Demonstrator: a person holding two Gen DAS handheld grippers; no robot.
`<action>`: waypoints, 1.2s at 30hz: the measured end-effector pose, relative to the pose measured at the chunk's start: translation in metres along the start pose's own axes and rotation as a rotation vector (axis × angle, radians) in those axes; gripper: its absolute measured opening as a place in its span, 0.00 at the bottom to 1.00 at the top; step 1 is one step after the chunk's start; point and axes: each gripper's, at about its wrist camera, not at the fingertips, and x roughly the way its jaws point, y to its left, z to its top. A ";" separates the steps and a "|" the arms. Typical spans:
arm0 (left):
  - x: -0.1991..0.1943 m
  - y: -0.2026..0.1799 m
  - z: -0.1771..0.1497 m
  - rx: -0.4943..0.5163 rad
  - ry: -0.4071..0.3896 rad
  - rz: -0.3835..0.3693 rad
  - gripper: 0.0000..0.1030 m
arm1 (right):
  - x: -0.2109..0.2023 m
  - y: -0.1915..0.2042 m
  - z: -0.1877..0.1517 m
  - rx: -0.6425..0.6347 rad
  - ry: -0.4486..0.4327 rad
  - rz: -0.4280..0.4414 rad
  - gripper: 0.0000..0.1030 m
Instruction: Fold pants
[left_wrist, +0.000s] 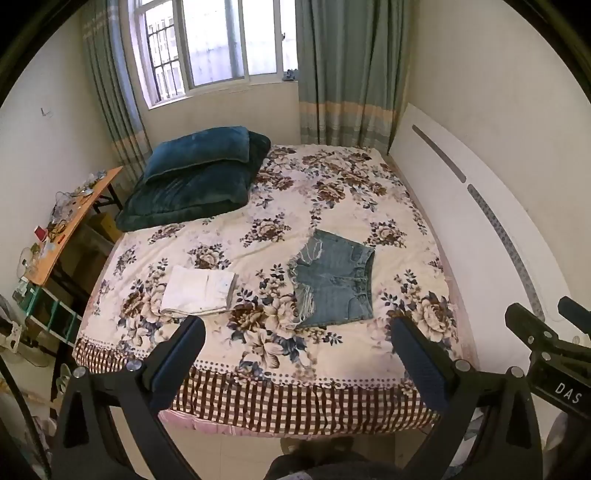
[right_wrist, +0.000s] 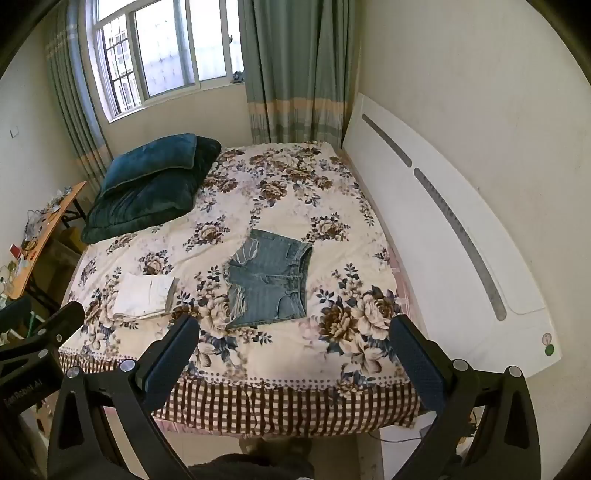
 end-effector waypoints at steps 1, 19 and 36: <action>-0.001 -0.001 -0.001 0.003 -0.002 0.005 1.00 | 0.000 0.000 0.000 0.001 0.004 0.001 1.00; -0.001 0.000 0.009 -0.010 0.004 -0.012 1.00 | -0.001 0.000 0.002 0.004 -0.006 0.004 1.00; -0.006 0.000 0.015 -0.014 -0.014 -0.012 1.00 | -0.009 -0.002 0.000 0.005 -0.019 0.012 1.00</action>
